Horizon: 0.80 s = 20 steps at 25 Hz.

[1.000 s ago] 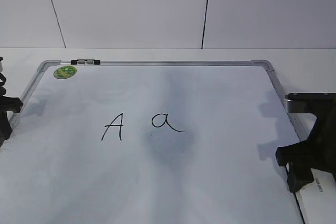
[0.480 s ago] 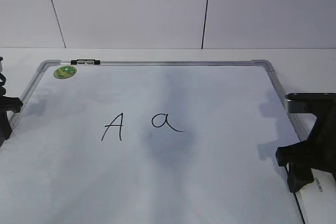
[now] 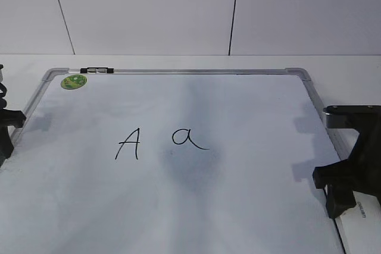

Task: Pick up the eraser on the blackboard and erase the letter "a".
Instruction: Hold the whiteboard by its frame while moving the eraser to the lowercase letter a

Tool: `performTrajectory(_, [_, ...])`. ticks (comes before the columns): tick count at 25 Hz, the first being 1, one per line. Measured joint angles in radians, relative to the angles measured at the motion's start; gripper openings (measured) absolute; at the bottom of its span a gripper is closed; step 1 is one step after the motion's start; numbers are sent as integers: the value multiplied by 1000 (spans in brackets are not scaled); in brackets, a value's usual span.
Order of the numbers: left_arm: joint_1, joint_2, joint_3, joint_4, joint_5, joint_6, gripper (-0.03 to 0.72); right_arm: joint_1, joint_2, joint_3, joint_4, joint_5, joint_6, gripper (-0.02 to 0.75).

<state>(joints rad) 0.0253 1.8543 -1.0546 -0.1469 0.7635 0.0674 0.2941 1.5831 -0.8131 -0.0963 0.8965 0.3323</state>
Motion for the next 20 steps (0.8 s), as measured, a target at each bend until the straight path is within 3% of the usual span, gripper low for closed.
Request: performTrajectory(20, [0,0,0,5,4,0,139,0,0,0,2,4,0,523])
